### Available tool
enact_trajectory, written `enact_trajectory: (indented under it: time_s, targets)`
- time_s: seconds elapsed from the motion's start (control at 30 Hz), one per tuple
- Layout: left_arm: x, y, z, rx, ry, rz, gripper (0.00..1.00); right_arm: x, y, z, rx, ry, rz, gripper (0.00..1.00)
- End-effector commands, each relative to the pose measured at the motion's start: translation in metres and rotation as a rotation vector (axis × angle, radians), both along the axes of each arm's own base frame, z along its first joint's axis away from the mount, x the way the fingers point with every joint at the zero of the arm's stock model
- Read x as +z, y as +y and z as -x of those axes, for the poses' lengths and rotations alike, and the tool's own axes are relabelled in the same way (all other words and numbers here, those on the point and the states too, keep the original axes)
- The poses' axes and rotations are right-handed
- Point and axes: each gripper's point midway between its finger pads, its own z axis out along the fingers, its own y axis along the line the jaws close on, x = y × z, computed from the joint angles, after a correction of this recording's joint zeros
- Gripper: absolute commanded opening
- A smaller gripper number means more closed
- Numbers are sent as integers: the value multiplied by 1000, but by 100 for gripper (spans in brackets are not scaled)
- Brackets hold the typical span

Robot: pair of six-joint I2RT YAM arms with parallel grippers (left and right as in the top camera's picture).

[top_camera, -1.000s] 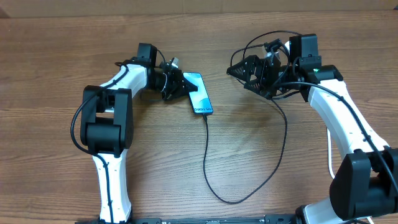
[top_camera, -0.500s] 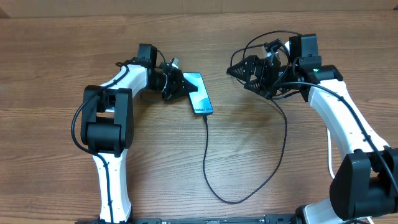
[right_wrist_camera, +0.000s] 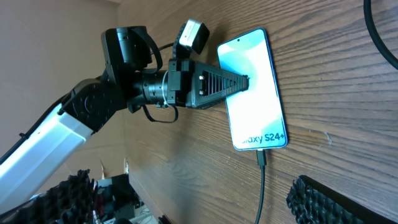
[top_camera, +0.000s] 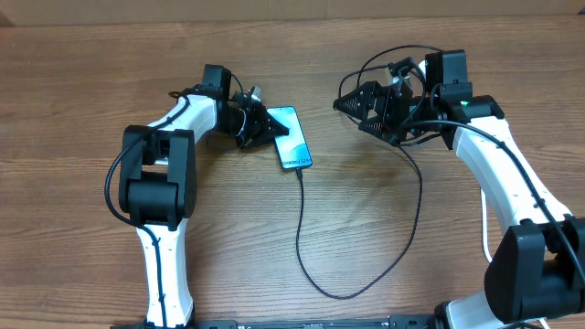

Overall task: Plug charger to phone and switch on socket
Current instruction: 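Open the left gripper and lift it off the phone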

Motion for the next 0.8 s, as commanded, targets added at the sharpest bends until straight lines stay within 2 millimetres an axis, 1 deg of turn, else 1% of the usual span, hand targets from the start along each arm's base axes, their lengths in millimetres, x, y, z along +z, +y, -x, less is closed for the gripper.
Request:
enact_trajectory:
  time_s: [0.0, 0.13, 0.3, 0.57, 0.73, 0.77]
  targets:
    - [-7, 3, -2, 5, -3, -46, 15, 12, -1, -2, 1, -39, 2, 100]
    - [-7, 4, -1, 7, 4, -47, 17, 12, -1, -2, 1, -39, 2, 100]
    - [-10, 12, 2, 23, 36, -66, 20, 12, -1, -2, 1, -39, 2, 100]
    - [-18, 35, 4, 65, 82, -120, 21, 12, -1, -2, 1, -39, 2, 100]
    - [-29, 53, 7, 92, 112, -211, 25, 11, -1, -2, 1, -37, 2, 100]
    - [-31, 57, 7, 98, 114, -227, 27, 11, -1, -2, 1, -37, 2, 100]
